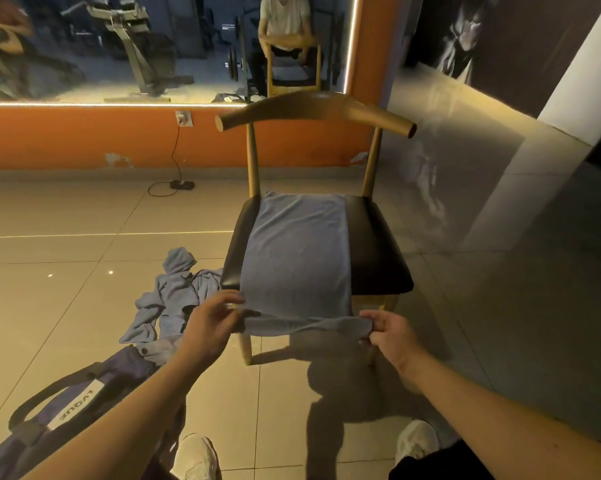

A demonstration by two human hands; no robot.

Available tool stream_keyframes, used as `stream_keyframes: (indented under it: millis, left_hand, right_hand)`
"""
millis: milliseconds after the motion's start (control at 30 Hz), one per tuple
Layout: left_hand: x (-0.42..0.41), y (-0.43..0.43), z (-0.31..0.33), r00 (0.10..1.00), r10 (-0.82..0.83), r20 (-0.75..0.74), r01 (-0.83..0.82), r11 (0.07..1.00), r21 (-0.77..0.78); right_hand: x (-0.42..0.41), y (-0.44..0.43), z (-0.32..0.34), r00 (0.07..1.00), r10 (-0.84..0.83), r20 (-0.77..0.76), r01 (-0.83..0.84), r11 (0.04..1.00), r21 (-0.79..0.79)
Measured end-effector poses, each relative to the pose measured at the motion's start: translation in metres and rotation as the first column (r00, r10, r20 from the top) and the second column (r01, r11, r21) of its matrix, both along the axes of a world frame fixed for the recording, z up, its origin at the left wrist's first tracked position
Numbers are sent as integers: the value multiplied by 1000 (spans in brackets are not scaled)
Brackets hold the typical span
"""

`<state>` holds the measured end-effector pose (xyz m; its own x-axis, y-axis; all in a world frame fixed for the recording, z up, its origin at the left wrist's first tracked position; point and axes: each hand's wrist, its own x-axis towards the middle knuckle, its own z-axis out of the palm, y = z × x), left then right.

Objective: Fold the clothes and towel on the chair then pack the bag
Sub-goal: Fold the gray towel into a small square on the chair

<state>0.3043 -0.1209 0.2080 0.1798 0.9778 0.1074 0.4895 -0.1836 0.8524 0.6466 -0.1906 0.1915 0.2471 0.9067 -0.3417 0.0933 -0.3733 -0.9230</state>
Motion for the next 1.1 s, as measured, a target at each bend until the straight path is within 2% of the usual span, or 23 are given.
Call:
stream_keyframes:
  millis: [67,200,267,333,500,800,1100]
  left_hand:
    - [-1,8,18,999,-1,-46,0,1000,-7]
    - [-13,25,39,968,-146,-205,140,989,-44]
    - [-17,30,48,941,-158,-300,176,984,34]
    - [-18,33,60,926,-167,-338,215,971,109]
    - [-16,27,98,945,-145,-293,180,979,98]
    - [-19,9,146,970,-152,-189,157,987,14]
    - [16,47,129,991,-77,-112,77,997,-6]
  right_hand:
    - [6,7,8,998,-6,58,3,999,46]
    - [16,17,38,974,-90,206,52,982,183]
    - [18,18,59,959,-92,268,26,970,241]
    - [20,17,76,967,-39,252,-20,974,226]
    - [19,12,110,974,26,224,-88,958,271]
    - [29,8,135,935,130,329,-210,953,218]
    - [42,52,122,979,-65,192,25,978,206]
